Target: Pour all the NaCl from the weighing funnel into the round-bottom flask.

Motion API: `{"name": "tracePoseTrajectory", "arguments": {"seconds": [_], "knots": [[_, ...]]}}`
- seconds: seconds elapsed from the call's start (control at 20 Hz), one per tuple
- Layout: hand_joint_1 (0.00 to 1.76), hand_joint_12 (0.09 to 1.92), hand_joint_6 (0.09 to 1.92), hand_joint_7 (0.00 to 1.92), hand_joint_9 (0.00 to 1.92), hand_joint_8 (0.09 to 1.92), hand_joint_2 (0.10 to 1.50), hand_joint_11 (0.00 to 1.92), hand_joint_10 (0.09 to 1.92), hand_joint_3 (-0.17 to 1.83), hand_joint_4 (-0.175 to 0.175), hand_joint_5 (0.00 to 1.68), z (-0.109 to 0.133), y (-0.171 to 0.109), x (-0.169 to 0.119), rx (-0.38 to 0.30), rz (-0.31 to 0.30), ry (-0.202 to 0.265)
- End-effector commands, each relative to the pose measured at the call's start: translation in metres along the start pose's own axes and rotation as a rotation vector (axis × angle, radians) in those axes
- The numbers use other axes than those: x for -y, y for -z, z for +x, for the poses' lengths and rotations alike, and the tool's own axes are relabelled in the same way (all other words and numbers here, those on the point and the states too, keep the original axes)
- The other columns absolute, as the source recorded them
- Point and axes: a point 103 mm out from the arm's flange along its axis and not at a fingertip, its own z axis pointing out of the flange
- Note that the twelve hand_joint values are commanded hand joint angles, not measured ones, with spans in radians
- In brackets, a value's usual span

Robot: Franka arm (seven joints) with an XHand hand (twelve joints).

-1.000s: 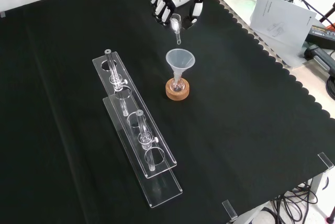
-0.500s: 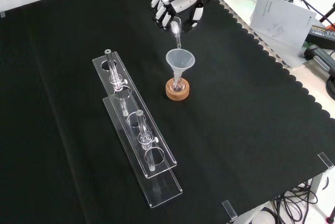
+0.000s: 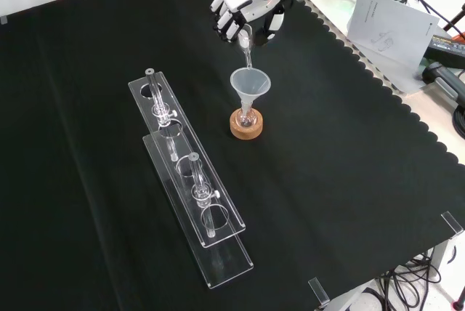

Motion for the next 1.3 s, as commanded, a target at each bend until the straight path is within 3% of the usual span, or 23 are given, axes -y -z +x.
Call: {"name": "tracePoseTrajectory", "arguments": {"seconds": [0.05,1.3], "knots": [[1.13,1.05,0.54,0.8,1.11,0.61,0.67,0.8,0.27,0.59,0.175,1.33,0.004,0.005,0.001,0.031,0.005,-0.004],[1.13,1.04,0.55,0.8,1.12,0.61,0.67,0.81,0.26,0.6,0.175,1.33,0.014,0.027,0.0,0.161,0.007,-0.033]]}}
